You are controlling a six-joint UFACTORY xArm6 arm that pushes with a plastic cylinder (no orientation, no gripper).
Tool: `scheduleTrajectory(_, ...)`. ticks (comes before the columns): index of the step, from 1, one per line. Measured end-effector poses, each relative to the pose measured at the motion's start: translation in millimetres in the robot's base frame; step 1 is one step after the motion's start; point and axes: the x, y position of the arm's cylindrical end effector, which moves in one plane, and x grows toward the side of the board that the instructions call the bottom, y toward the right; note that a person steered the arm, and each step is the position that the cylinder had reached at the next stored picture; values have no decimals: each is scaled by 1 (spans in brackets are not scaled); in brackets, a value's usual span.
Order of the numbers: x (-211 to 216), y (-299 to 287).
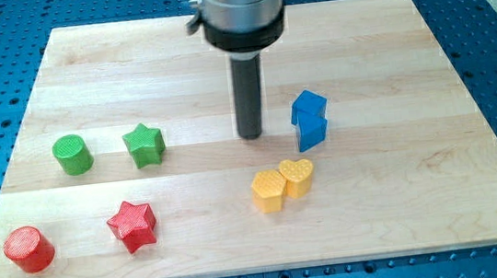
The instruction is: Push the green star into the green circle
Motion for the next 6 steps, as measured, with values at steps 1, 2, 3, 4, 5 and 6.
scheduleTrajectory(1,2,-21)
scheduleTrajectory(2,1,-53)
scheduleTrajectory(3,1,-85)
scheduleTrajectory(4,1,-113)
scheduleTrajectory(5,1,-133)
scheduleTrajectory(6,4,-120)
